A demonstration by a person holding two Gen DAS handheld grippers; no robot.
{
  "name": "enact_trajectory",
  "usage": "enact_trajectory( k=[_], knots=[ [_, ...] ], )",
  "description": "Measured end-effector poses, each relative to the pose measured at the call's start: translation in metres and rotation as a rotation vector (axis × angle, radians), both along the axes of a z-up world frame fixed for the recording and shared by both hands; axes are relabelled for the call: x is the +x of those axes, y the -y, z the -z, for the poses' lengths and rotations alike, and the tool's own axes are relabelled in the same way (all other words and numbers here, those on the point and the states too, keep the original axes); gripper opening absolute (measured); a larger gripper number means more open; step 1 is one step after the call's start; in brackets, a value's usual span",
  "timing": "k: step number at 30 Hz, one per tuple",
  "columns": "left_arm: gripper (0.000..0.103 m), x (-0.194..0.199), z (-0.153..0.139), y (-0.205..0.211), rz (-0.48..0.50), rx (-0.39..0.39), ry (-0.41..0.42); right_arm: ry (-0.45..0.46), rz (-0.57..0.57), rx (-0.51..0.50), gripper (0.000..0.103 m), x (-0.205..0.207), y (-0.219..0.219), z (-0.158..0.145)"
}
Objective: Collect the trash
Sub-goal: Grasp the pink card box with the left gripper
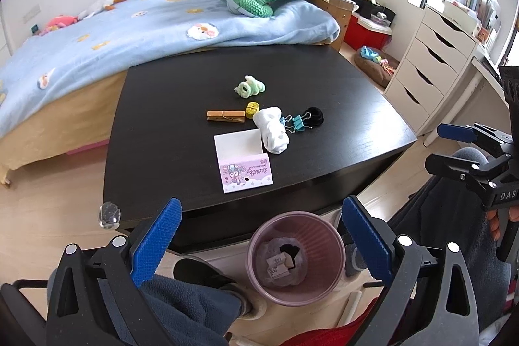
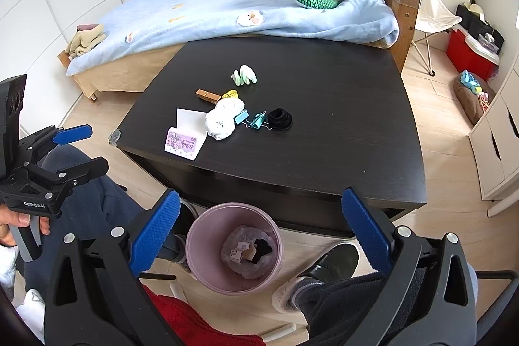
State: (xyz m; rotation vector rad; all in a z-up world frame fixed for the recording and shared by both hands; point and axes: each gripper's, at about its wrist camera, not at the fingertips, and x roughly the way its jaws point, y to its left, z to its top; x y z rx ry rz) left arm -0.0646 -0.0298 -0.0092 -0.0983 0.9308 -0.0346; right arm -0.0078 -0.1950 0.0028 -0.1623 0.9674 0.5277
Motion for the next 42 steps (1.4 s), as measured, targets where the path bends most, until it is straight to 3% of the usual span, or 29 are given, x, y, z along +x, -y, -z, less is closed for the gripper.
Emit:
enact_trajectory(
  k=[11,29,37,42],
  knots=[
    [0.095,0.039,0.018,-0.006,-0.047,-0.039,-0.033,0.021,-0.007,-0.005,0.098,0.020,-0.009,-0.003],
    [0.095,0.095,0.084,-0.009,-0.145,-0.010,-0.211,0.001,-0.001,-0.011,0.098,0.027,-0.010,0.008],
    [0.095,0.101,0.094,-0.009,-0.167,0.028,-0.215,-0.010,0.000,-0.013,0.098,0.028,-0.010,0.012],
    [0.079,0.101,0.097,-0.007,-0.158,0.022,-0.222,-0.014,-0.002,-0.016,0.098,0.029,-0.010,0.015]
  ],
)
